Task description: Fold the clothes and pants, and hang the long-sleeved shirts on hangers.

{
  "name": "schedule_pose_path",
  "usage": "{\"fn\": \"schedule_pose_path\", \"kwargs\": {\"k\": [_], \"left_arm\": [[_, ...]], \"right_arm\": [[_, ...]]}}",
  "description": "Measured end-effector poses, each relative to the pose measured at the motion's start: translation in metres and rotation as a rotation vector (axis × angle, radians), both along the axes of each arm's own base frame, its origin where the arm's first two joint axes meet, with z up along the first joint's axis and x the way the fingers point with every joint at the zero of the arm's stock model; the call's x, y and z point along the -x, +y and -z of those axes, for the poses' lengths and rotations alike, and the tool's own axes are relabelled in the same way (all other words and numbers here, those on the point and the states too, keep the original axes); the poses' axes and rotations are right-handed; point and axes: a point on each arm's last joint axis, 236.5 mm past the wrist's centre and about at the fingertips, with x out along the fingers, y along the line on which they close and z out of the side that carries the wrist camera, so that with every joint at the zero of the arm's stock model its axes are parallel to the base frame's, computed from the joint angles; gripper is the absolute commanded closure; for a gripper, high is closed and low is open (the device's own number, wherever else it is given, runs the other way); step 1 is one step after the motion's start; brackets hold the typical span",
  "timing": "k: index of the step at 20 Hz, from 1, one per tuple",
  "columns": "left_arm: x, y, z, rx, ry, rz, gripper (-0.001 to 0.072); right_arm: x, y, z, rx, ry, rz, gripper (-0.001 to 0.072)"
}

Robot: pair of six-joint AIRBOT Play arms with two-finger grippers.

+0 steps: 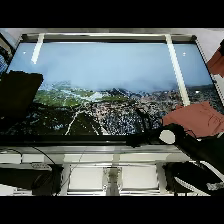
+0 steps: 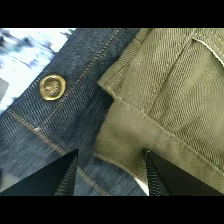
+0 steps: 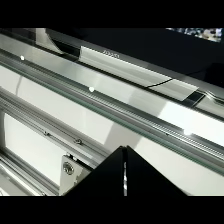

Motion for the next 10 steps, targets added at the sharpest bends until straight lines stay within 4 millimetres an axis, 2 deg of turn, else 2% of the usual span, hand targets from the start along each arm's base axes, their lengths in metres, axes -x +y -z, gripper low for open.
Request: {"fn": "schedule_pose_path", "kwargs": {"k": [1,3,4,7,10], "left_arm": [[-0.002,0.001,0.004,0.003,0.0,0.006,0.0275],[-0.005,0.002,0.009,0.006,-0.007,0.009,0.0642],[-0.006,0.003,0.01,0.003,-0.011,0.01,0.0678],[-0.008,0.004,0.006,-0.006,-0.019,0.014,0.0678],[-0.017,0.001,-0.018,-0.029,-0.073,0.029,0.0679]], "right_arm": [[0.001,0.001,-0.001,-0.005,0.005,0.004,0.0691],[0.001,0.002,-0.001,-0.012,0.012,0.008,0.0691],[0.002,0.003,-0.002,-0.014,0.015,0.011,0.0691],[0.002,0.003,-0.002,-0.017,0.017,0.012,0.0691],[0.002,0.003,-0.002,-0.017,0.017,0.013,0.067]]}}
